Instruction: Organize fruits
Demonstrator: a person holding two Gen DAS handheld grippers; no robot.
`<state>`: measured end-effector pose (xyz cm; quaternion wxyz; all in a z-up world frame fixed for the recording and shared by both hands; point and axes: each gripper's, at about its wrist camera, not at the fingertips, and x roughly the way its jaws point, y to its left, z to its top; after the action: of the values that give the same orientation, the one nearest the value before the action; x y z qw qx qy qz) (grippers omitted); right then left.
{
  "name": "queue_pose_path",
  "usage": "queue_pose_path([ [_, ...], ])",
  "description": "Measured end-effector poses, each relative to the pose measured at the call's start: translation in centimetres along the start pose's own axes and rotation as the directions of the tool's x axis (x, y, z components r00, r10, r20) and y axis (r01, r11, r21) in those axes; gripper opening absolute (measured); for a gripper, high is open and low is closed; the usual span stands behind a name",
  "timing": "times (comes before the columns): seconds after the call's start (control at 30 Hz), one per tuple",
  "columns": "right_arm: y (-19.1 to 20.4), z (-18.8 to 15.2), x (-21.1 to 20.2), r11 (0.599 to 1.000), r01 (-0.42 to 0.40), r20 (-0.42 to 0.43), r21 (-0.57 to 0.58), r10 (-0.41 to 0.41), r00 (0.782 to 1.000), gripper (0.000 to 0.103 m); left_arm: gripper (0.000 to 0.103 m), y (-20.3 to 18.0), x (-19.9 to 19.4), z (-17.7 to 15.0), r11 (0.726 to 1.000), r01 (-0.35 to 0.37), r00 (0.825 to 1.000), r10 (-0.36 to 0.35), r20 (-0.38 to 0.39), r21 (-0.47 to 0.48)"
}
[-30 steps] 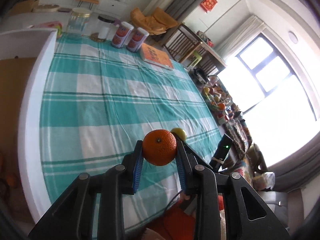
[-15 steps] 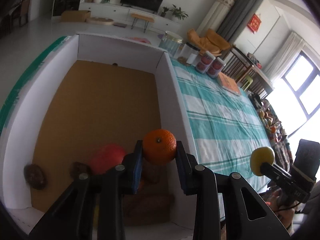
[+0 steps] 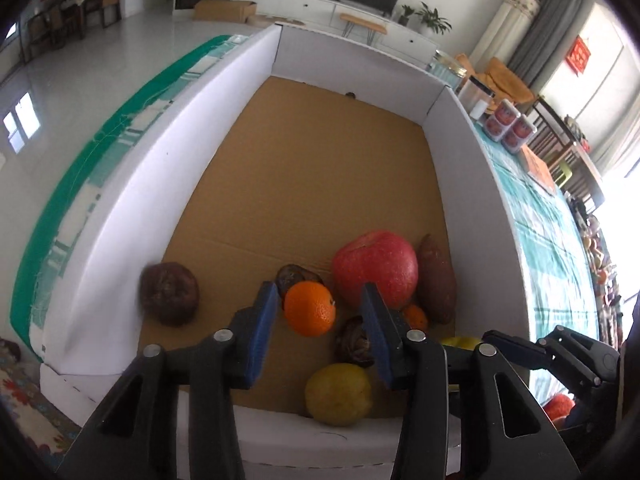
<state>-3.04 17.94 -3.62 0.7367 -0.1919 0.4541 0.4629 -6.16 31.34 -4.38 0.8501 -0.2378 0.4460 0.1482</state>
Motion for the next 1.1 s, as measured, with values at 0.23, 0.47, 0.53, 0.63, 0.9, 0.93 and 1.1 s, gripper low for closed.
queue_pose_path([
  [0.23, -1.6, -0.6, -3.6, 0.996, 0.029, 0.075, 0.079, -0.035, 0.997, 0.096, 0.079, -1.3, -3.0, -0.3, 0.994, -0.089, 0.987, 0.079, 0.138, 0.065],
  [0.47, -2.3, -1.1, -7.4, 0.983, 0.118, 0.126, 0.141, -0.136, 0.983, 0.103, 0.090, -5.2, -7.3, -1.0, 0.931, -0.347, 0.899, 0.294, 0.325, 0.117],
  [0.53, -2.4, -1.1, -8.5, 0.977, 0.143, 0.150, 0.157, -0.167, 0.974, 0.103, 0.090, -6.1, -7.6, -1.5, 0.899, -0.426, 0.864, 0.371, 0.340, 0.100],
  [0.63, -3.0, -1.1, -9.7, 0.961, 0.183, 0.163, 0.208, -0.219, 0.962, 0.103, 0.090, -7.4, -8.0, -2.4, 0.862, -0.490, 0.830, 0.416, 0.371, 0.131],
  [0.9, -2.3, 0.2, -10.2, 0.935, 0.252, 0.124, 0.251, -0.289, 0.949, 0.103, 0.090, -5.4, -7.7, -2.4, 0.912, -0.369, 0.912, 0.317, 0.261, 0.183],
  [0.93, -2.0, 0.4, -10.0, 0.935, 0.256, 0.119, 0.246, -0.291, 0.949, 0.103, 0.090, -5.3, -7.7, -2.6, 0.916, -0.364, 0.913, 0.315, 0.258, 0.170],
  [1.1, -0.5, 0.8, -8.7, 0.934, 0.288, 0.092, 0.209, -0.312, 0.945, 0.103, 0.090, -3.6, -8.0, -2.5, 0.938, -0.324, 0.928, 0.290, 0.235, 0.123],
])
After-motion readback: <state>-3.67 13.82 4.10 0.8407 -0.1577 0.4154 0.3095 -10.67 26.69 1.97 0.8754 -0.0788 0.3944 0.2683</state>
